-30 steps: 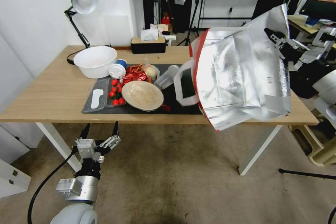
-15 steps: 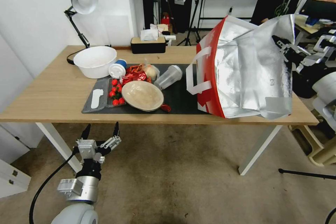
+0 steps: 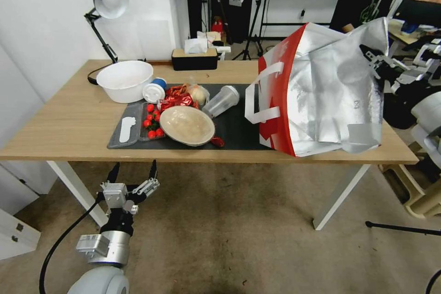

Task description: Pick up the food delivery bag from the floor and place it on the table.

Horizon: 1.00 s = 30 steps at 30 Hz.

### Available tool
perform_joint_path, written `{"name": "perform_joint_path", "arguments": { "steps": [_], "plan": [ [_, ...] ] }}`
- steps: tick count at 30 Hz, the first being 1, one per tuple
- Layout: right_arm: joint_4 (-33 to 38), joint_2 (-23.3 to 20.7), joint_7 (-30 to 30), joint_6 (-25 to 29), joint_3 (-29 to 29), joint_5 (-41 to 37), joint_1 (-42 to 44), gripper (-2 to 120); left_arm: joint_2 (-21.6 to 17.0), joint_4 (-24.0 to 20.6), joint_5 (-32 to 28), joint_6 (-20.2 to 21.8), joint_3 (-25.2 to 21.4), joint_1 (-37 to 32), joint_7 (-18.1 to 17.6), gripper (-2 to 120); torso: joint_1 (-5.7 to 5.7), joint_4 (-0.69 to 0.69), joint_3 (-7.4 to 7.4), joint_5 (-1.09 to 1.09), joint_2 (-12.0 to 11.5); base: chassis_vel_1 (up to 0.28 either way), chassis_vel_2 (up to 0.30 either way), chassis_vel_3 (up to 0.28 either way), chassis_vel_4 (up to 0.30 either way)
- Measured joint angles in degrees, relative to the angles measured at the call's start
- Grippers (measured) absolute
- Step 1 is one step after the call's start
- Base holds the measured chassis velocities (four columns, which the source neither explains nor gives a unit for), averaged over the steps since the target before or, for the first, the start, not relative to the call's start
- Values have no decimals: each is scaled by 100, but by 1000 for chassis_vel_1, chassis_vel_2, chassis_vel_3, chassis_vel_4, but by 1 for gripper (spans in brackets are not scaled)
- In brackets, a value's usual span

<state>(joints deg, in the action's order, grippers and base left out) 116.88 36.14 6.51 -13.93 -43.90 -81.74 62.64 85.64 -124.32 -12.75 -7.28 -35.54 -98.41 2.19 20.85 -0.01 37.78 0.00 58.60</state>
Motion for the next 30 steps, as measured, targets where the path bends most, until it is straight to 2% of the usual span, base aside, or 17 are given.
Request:
{"name": "perform_joint_path", "arguments": {
  "steps": [1, 5, 7, 9, 11, 13, 14, 15, 17, 18, 20, 22, 23, 25, 26, 28, 30],
  "plan": [
    [0, 0, 0, 0, 0, 0, 0, 27, 0, 0, 0, 0, 0, 0, 0, 100, 0, 0, 0, 0, 0, 0, 0, 0, 0],
    [-7, -12, -22, -8, -19, 11, -38, 45, 5, 2, 0, -15, 7, 1, 23, 100, 0, 0, 0, 0, 0, 0, 0, 0, 0],
    [-20, -17, -13, -8, -21, 15, -54, 49, 5, 2, 1, -20, 7, 0, 28, 100, 0, 0, 0, 0, -1, 0, 0, 0, 0],
    [-57, -30, 27, -5, -23, 45, -106, 61, 4, 2, 1, -47, 7, -8, 39, 100, 0, 0, -1, 1, -1, 0, 0, 0, 0],
    [-60, -31, 70, 7, -30, 71, -144, 64, 4, 2, 2, -60, 6, -13, 42, 100, 0, 0, -1, 0, -1, 0, 0, 0, 0],
    [-54, -22, 25, 209, -55, 143, -189, 74, 4, 2, 2, -69, 3, -20, 46, 100, 0, 0, 0, 0, -1, 0, 0, 0, 0],
    [-54, -22, 25, 209, -55, 143, -189, 74, 4, 2, 2, -69, 3, -20, 46, 100, 0, 0, 0, 0, -1, 0, 0, 0, 0],
    [-37, -27, -137, 374, -88, 130, -169, 79, 4, 2, 2, -71, 3, -20, 49, 100, 0, 1, -1, 1, -1, 0, 0, 0, 0],
    [55, -72, -835, 783, -177, 56, 34, 88, 11, -2, 4, -71, 9, -18, 54, 100, -1, 1, -1, 0, -1, 0, 0, 0, 0],
    [55, -72, -835, 783, -177, 56, 34, 88, 11, -2, 4, -71, 9, -18, 54, 100, -1, 1, -1, 0, -1, 0, 0, 0, 0],
    [217, -65, -1608, 1070, -226, 5, 295, 96, 19, -12, 7, -71, 18, -19, 58, 100, -1, 0, -1, 0, -1, 0, 0, 0, 0],
    [466, 17, -2543, 1243, -224, 37, 670, 100, 16, -23, 8, -71, 11, -37, 57, 100, -1, 0, -1, 0, -1, 0, 0, 0, 0],
    [466, 17, -2543, 1243, -224, 37, 670, 100, 16, -23, 8, -71, 11, -37, 57, 100, -1, 0, -1, 0, -1, 0, 0, 0, 0],
    [656, 100, -3226, 1256, -146, 300, 954, 100, 8, -32, 7, -79, -8, -46, 53, 100, -1, 1, -1, -1, -1, 0, 0, 0, 0],
    [656, 100, -3226, 1256, -146, 300, 954, 100, 8, -32, 7, -79, -8, -46, 53, 100, -1, 1, -1, -1, -1, 0, 0, 0, 0],
    [812, 167, -3709, 1258, -79, 891, 1240, 100, 7, -48, 4, -81, -17, -54, 44, 100, -1, 1, -1, -1, -1, 0, 0, 0, 0],
    [850, 183, -3809, 1265, -62, 1126, 1332, 100, 6, -54, 2, -82, -19, -57, 41, 100, -1, 0, -1, -1, -1, 0, 0, 0, 0]
  ]
}}
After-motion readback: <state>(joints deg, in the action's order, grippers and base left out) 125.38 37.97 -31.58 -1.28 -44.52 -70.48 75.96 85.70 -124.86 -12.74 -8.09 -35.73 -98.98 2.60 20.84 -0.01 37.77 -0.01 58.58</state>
